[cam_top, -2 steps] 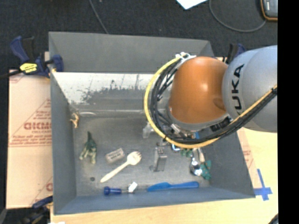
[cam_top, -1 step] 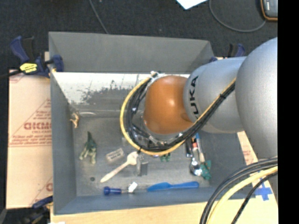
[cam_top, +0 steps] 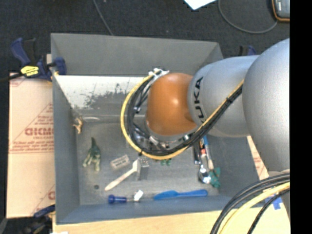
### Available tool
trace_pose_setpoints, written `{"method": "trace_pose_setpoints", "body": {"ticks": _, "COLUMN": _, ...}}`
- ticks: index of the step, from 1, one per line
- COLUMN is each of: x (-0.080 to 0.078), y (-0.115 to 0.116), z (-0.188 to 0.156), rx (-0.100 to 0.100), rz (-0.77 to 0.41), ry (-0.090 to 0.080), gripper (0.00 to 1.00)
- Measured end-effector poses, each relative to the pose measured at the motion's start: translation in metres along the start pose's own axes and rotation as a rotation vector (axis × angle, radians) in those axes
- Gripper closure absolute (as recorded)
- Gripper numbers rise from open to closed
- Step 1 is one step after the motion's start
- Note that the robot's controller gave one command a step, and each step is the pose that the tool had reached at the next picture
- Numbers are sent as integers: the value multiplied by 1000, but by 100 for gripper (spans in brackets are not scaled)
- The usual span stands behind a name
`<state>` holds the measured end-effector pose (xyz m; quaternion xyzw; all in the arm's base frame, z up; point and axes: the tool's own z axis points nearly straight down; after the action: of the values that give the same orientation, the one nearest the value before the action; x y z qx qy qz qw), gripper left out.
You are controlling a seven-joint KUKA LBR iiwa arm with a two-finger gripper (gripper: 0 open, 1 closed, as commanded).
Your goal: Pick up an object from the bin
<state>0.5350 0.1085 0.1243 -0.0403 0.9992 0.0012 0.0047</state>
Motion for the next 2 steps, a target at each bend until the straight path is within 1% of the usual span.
{"method": "trace_pose_setpoints", "body": {"ticks": 1, "x": 0, "y": 10, "z": 24, "rx": 0, "rz": -234, "ry": 5, "gripper": 0}}
{"method": "trace_pose_setpoints", "body": {"ticks": 2, "x": -5, "y": 12, "z": 54, "rx": -1, "rz": -17, "ry": -3, "gripper": 0}}
